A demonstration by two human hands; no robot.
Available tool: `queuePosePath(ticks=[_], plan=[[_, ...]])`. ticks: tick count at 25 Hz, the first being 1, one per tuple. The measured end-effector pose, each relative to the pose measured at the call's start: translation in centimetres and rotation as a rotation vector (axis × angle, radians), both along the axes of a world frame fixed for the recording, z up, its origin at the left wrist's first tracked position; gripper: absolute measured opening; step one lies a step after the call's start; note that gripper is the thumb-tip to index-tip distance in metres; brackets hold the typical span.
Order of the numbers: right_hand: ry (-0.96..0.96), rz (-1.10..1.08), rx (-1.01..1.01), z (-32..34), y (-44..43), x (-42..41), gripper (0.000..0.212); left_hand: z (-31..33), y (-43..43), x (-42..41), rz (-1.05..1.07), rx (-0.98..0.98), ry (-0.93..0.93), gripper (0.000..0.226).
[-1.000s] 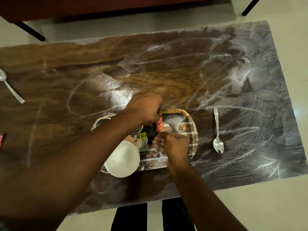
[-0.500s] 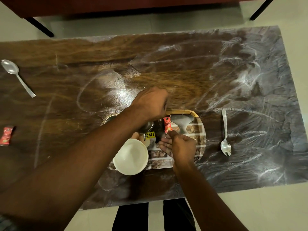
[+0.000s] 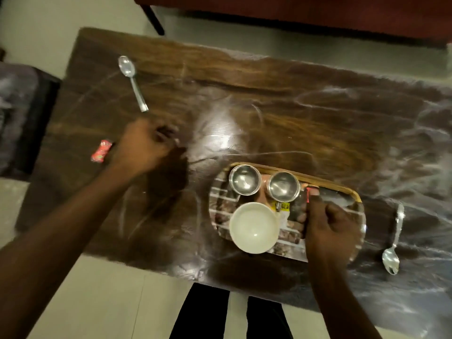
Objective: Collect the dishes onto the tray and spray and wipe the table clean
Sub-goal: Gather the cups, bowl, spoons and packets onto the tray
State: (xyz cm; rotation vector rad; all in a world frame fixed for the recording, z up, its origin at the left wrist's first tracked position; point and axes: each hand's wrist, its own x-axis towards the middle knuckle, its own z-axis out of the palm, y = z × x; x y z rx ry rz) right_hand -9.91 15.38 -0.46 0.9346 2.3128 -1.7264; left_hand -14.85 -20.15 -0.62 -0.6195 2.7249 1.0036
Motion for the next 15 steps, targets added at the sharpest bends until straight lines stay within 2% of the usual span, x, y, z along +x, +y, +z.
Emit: queuePosePath(ticks=[4,7,11,15], plan=[[0.274,0.371,0.146,2.8,-9.5,-3.1,0.050,-1.5,-11.1,6.8,0.341,-0.096,-0.031,0.028],[0.387,0.587,0.158,1.8,-17.6,-5.4,0.046,-3.1,-14.8,9.5,0.410,-0.134,-0.030,0.036],[0.328,0.905,0.168,-1.7,-27.5,-5.9,0.036,-5.5,-16.6,10.6,0.508,-0.045,-0.015,0.031],[0.194,0.979,0.123,-4.8,-33.2,-4.6,0.027,-6.6,-16.3,9.8,0.543,-0.009,-0.021,0.026]])
